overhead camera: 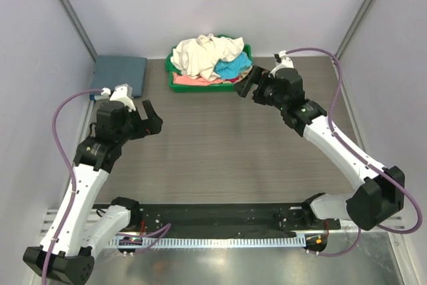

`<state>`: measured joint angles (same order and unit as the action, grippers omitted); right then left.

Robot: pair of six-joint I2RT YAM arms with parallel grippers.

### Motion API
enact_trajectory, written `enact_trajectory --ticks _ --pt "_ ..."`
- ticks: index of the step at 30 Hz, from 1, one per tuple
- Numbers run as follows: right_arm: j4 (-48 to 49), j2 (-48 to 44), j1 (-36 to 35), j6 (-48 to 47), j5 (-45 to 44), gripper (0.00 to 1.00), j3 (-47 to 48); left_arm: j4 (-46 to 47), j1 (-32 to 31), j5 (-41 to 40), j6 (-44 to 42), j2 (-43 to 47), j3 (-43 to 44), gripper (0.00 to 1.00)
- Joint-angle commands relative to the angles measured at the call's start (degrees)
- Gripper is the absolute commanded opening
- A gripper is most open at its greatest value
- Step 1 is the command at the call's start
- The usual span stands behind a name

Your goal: Fold and stack the t-shirts

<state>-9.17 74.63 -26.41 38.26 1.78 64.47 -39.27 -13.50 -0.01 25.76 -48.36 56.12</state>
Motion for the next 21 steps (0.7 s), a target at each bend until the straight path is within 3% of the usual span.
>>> enact_trajectory --ticks 1,8,12,17,21 --pt "-2.07 0.33 0.05 -9.42 -1.17 0.96 4.51 1.91 -0.13 -4.55 -2.47 -0.07 1.8 1.0" --pt "-10.41 16.05 -2.32 -17.33 -5.2 0.96 26.44 -1.33 -0.13 -10.44 -3.43 -1.04 -1.8 1.0" --pt "-16.38 33.06 -3.38 -21.03 -10.47 0.96 42.2 -3.62 -0.04 -18.26 -3.0 -2.35 -1.02 1.0" --pt "-21.5 47.6 -3.38 -23.41 -14.78 0.96 60.82 -3.89 -0.04 -18.09 -3.17 -3.41 -0.92 1.0" --pt "-22.38 56.4 -3.47 -24.98 -16.63 0.96 70.16 -3.89 -0.04 -18.18 -3.44 -3.41 -0.84 1.0"
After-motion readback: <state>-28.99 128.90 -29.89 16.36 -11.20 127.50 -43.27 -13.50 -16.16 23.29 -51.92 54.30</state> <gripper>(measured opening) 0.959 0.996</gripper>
